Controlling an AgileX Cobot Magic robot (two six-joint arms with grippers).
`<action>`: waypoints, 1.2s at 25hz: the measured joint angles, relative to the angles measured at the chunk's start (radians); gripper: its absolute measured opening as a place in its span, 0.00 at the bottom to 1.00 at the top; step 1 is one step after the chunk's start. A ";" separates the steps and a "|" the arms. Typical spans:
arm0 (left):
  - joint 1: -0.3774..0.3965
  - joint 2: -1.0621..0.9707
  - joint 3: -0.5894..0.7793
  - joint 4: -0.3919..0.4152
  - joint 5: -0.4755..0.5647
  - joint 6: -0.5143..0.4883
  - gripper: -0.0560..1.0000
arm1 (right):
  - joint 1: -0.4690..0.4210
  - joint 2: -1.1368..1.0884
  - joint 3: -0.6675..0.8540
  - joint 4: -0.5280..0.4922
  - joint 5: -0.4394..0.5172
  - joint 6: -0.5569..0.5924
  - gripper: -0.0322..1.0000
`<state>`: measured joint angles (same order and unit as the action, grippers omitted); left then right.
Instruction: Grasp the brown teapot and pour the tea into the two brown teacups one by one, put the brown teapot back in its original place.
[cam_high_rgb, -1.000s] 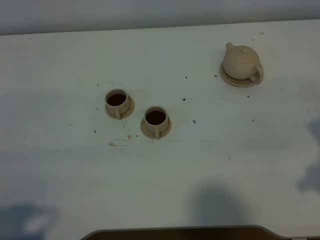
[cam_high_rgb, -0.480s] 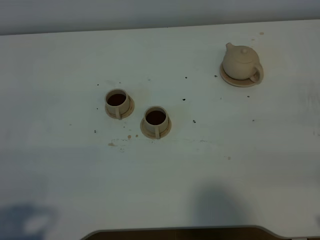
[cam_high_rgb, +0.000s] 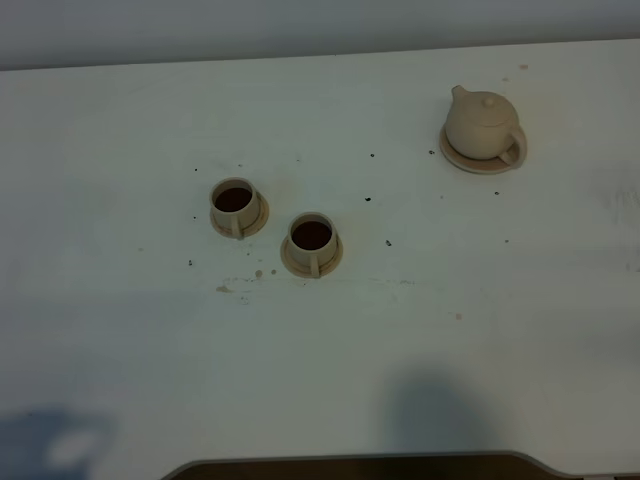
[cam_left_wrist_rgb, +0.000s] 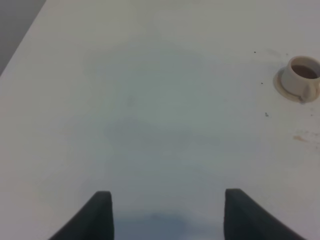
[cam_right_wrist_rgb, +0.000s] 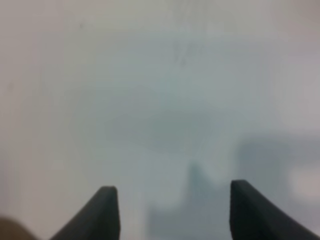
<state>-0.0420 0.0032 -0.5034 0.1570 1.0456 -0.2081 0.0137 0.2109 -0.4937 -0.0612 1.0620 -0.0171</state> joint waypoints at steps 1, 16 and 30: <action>0.000 0.000 0.000 0.000 0.000 0.000 0.52 | -0.022 -0.039 0.001 0.000 0.000 0.000 0.52; 0.000 0.000 0.000 0.000 0.000 0.000 0.52 | -0.074 -0.217 0.001 0.000 0.000 0.000 0.52; 0.000 0.000 0.000 0.000 0.000 0.000 0.52 | -0.074 -0.217 0.001 0.000 0.000 0.000 0.52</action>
<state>-0.0420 0.0032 -0.5034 0.1570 1.0456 -0.2081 -0.0603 -0.0059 -0.4925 -0.0615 1.0624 -0.0171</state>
